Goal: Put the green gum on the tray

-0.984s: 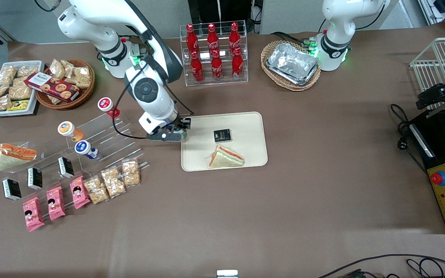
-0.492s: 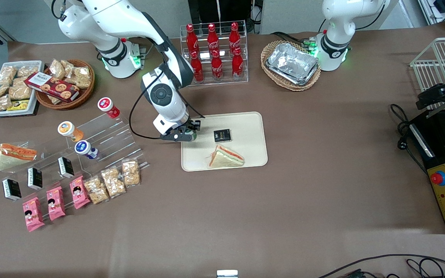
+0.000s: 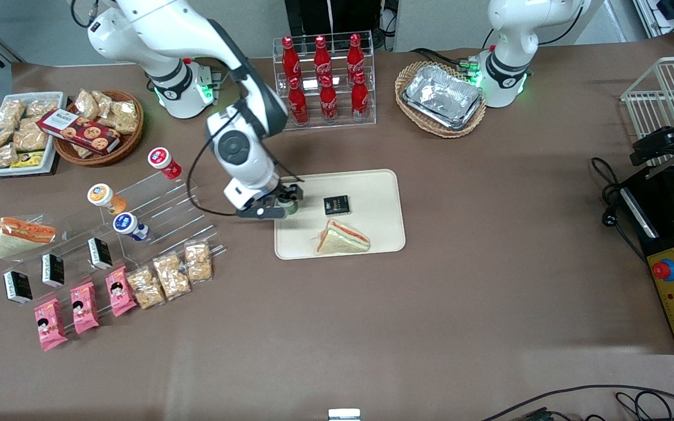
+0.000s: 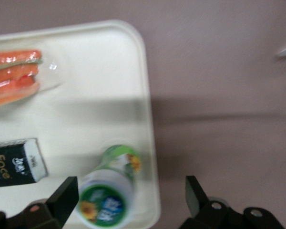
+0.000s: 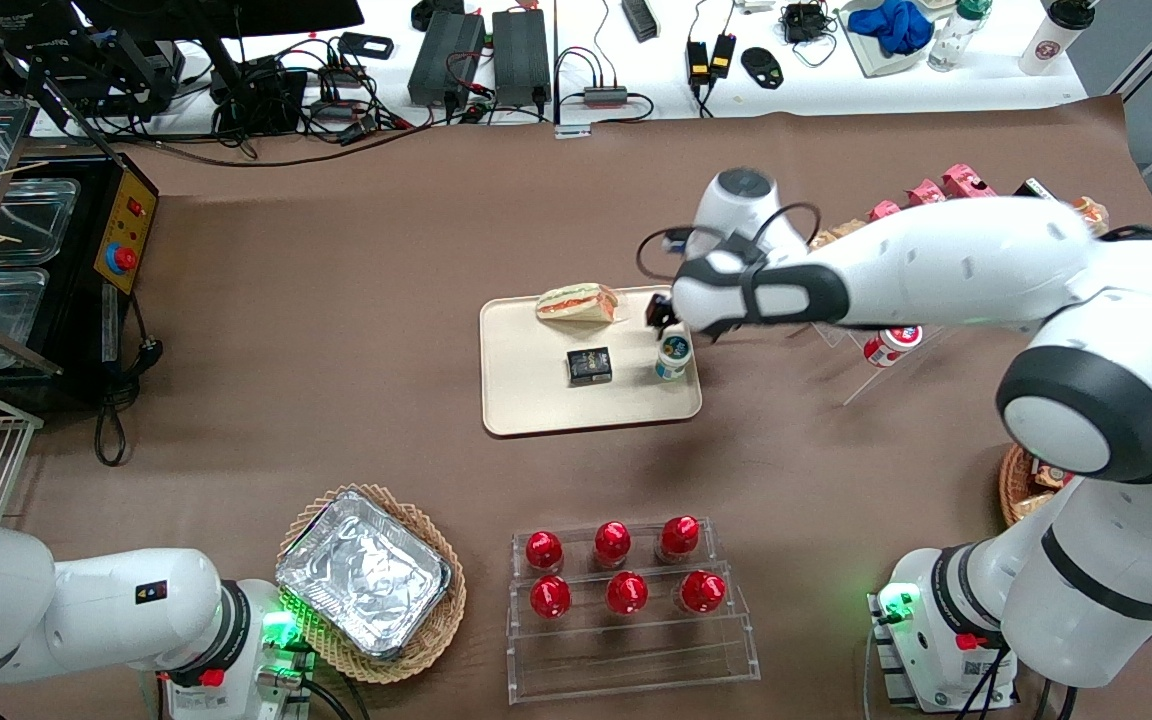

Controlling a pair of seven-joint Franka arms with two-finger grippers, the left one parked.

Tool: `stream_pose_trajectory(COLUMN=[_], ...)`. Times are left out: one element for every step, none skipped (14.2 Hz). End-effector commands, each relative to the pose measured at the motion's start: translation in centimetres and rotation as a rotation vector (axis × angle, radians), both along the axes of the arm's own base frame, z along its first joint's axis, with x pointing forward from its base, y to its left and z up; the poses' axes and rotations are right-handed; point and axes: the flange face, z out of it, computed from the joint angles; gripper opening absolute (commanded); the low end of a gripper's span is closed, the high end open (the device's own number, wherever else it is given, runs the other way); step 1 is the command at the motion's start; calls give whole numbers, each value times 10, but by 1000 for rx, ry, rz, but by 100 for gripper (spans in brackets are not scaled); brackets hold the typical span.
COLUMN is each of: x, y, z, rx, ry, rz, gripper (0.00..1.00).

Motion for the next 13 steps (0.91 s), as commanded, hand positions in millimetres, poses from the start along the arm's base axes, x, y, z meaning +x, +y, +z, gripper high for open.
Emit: stream_pose_trajectory(x=[42,49,58,64,70,78,87,93,98,103,107,110,115], y=[-94,-121,-155,-179,-195,-213,-229,-242,-257,-272,-283,-294,-299], z=[70,84,97,115,130,149,170,189,207,224,240,258,275], rx=[89,92,64,36,17,6,0,0,3,7,10,1,-19], ry=[46,51,34,5,-2,6,23,41,48,37,24,17,14], rz=[86,66,61,64,59,43,24,18,12,-2,-14,-26,-23], gripper=[100,100,100,100,100,100,100,100,100,100,100,100,100])
